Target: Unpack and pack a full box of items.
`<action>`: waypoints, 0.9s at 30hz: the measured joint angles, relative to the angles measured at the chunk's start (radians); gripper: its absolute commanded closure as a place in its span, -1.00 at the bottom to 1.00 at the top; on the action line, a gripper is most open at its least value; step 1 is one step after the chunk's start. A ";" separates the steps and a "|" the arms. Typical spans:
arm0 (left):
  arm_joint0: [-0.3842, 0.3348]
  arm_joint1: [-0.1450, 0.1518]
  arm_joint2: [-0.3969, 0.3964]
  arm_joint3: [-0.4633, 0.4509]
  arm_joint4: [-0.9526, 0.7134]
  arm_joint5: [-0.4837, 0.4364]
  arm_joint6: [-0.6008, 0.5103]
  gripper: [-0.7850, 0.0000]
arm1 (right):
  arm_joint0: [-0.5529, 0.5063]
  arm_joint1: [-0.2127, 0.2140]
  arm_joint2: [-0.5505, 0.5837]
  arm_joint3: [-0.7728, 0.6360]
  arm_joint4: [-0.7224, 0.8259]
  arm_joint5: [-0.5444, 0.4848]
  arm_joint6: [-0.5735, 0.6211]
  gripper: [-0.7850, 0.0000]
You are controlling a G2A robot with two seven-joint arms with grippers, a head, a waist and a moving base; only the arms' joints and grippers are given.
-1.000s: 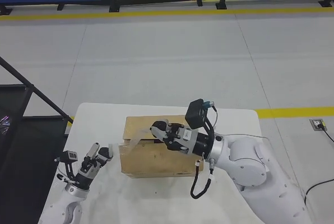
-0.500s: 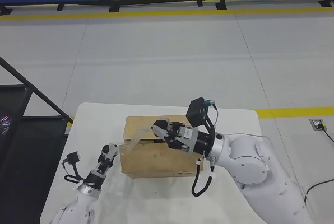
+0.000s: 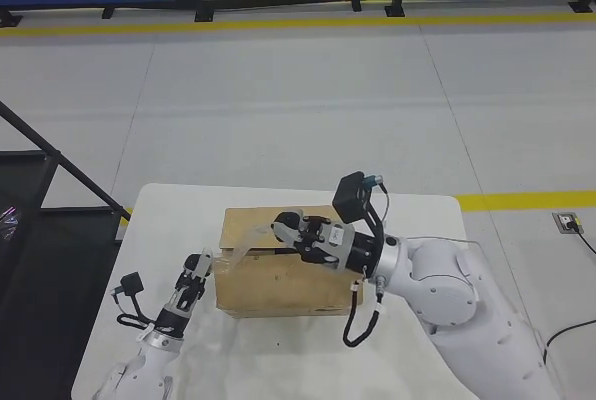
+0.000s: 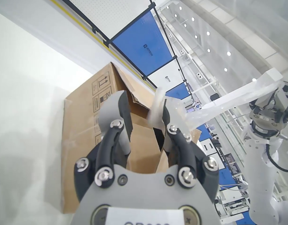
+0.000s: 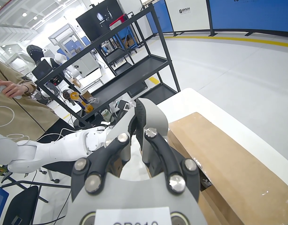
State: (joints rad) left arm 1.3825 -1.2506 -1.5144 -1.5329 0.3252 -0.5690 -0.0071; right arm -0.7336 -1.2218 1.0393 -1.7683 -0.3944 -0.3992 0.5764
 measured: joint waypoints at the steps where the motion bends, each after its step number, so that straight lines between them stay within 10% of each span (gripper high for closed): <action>1: 0.000 0.000 -0.001 0.001 -0.002 -0.001 0.001 0.30 | 0.001 0.000 0.000 0.001 0.001 0.001 0.001 1.00; 10: -0.002 0.001 -0.008 0.003 -0.025 -0.011 -0.010 0.41 | 0.020 -0.005 -0.007 0.017 0.010 0.001 0.010 1.00; 16: 0.007 0.002 -0.015 0.001 -0.032 -0.025 -0.016 1.00 | 0.026 -0.007 -0.008 0.023 0.012 0.000 0.011 1.00; 27: 0.010 0.001 -0.017 0.002 -0.040 -0.029 -0.004 1.00 | 0.037 -0.011 -0.011 0.036 0.020 0.000 0.022 1.00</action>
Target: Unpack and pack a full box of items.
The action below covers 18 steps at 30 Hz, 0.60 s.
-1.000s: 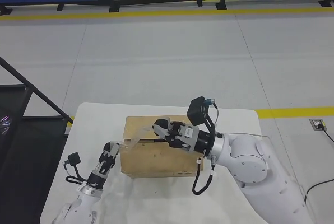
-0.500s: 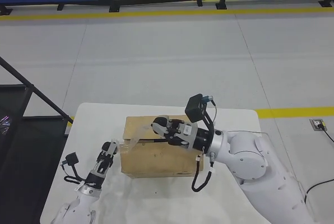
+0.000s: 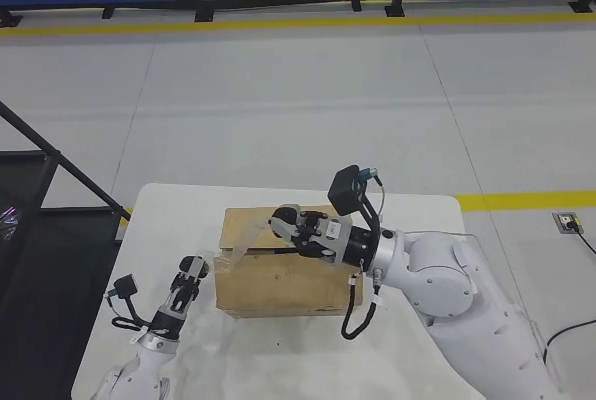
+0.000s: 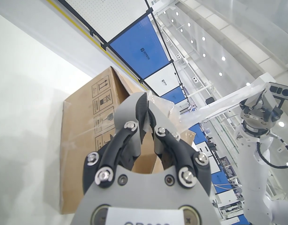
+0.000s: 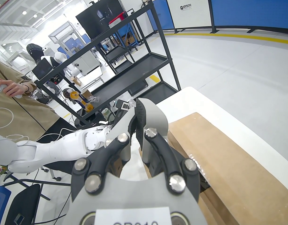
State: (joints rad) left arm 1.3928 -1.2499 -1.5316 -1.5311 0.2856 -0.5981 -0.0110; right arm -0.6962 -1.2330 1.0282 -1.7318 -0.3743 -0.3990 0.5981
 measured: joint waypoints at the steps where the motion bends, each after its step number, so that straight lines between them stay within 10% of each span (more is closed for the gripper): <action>1: 0.000 0.000 -0.001 0.000 0.000 0.000 0.001 1.00 | 0.000 0.000 0.000 0.001 0.000 0.000 0.000 1.00; 18: 0.096 0.009 -0.057 -0.123 -0.143 -0.062 -0.073 1.00 | -0.064 0.012 0.063 -0.075 0.008 -0.043 -0.008 1.00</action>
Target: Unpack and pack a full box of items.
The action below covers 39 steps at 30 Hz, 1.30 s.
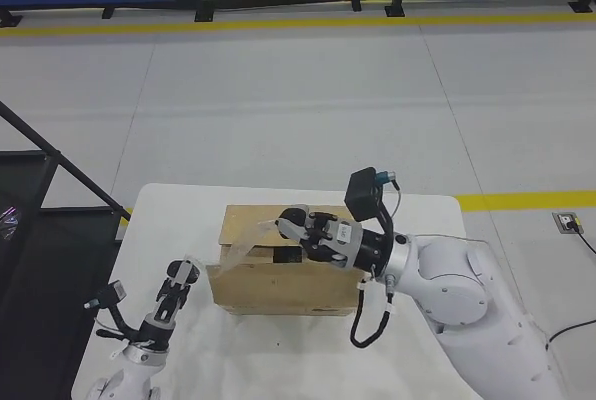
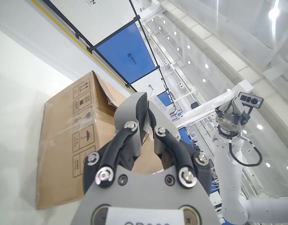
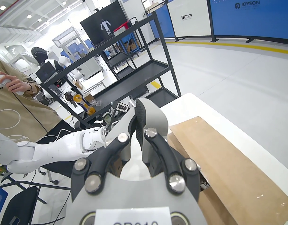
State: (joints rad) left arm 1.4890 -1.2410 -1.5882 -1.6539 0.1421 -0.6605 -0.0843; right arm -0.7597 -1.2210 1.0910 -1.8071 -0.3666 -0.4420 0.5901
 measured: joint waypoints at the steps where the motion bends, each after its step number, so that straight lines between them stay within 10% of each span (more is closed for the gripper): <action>1: 0.006 0.000 -0.002 -0.007 -0.003 -0.003 -0.004 1.00 | -0.005 0.001 0.005 -0.005 0.002 -0.004 0.001 1.00; 39: 0.160 0.017 -0.081 -0.163 -0.203 -0.105 -0.127 1.00 | -0.108 0.035 0.113 -0.054 0.170 -0.172 0.043 1.00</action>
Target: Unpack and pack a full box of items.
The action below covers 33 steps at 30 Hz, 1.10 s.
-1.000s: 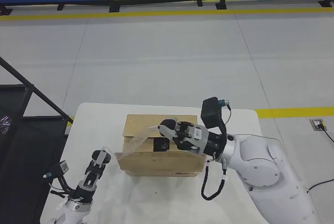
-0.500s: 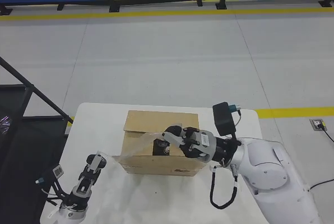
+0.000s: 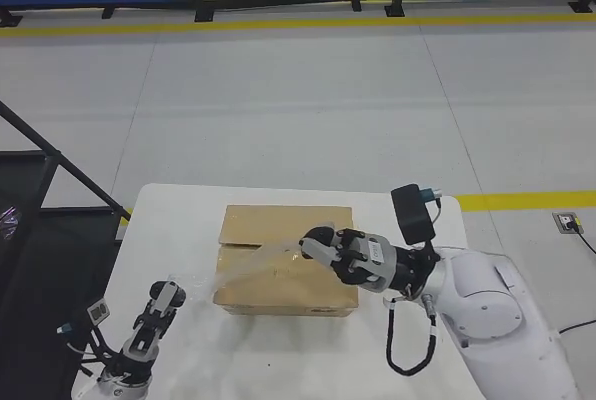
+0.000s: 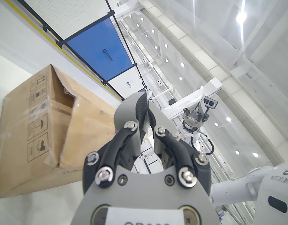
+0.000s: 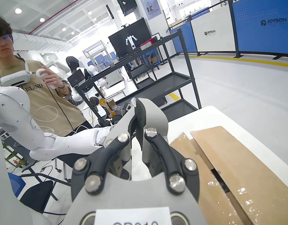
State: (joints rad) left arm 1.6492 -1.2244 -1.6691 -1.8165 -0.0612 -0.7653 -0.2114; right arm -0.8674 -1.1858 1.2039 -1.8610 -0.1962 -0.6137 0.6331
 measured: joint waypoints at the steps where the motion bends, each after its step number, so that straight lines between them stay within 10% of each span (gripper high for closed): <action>1: -0.002 0.000 -0.003 0.000 -0.001 0.007 0.008 1.00 | 0.000 0.001 0.003 0.000 -0.001 0.001 0.001 1.00; 33: -0.334 -0.014 0.129 0.277 0.085 0.357 0.024 1.00 | 0.193 0.006 -0.077 0.404 -0.162 0.076 0.141 1.00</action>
State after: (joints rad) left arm 1.3149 -1.2379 -1.5399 -1.5390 0.0239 -0.4082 -0.1871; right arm -0.6739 -1.1795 1.1264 -1.4571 -0.3577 -0.5381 0.7745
